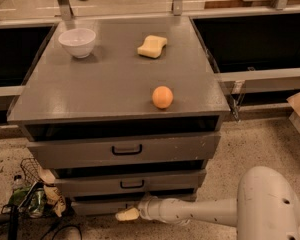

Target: Open bottom drawer

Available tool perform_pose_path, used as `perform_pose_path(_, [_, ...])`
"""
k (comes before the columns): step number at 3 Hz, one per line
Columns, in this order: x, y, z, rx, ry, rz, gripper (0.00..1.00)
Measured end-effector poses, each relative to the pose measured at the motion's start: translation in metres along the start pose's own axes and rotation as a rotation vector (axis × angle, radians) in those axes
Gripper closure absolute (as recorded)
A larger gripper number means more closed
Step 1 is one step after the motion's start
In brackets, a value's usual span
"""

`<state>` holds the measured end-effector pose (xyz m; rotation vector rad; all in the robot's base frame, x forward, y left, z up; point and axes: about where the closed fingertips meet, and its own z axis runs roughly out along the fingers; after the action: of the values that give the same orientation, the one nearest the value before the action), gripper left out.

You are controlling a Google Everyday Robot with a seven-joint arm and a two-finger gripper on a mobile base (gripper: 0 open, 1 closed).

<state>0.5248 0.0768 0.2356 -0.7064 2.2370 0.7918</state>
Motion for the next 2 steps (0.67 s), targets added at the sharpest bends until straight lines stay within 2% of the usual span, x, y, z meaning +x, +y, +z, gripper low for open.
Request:
perform_pose_path(1, [0.0,0.0,0.0,0.0,0.0,0.0,0.0])
perform_pose_path(2, [-0.016,-0.014,-0.003,0.042,-0.074,0.015,0.0])
